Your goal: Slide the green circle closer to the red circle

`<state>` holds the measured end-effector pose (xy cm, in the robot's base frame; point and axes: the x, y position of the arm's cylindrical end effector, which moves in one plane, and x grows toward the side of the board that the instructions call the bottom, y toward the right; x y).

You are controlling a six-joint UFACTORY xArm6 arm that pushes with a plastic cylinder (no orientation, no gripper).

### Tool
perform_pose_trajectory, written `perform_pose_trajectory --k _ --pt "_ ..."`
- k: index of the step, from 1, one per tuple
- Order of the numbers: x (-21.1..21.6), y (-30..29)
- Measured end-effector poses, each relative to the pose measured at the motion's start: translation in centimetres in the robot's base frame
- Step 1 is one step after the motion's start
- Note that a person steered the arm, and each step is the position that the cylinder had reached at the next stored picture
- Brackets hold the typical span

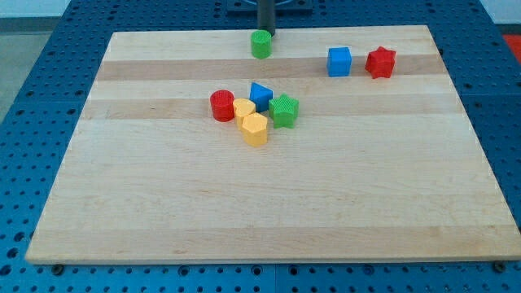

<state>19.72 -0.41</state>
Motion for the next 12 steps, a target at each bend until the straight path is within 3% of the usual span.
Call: perform_pose_trajectory --k 2,7,12 --pt "0.6 0.1" --pt "10.0 -4.0" --pt "10.8 -0.9"
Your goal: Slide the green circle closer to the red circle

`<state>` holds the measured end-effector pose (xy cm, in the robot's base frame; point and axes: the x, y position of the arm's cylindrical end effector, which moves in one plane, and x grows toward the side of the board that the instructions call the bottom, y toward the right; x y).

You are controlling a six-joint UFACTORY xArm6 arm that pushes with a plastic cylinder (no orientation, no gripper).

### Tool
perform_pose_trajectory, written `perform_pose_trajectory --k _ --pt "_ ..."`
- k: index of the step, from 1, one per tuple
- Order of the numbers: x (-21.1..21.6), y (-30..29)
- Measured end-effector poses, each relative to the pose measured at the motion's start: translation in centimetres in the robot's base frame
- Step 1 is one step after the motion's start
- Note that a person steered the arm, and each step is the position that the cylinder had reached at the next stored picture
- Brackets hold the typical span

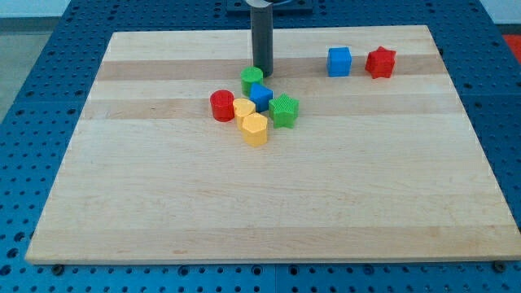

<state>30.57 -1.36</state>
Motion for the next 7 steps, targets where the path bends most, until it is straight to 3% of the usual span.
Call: perform_pose_trajectory --k 7 --pt "3.0 -0.3"
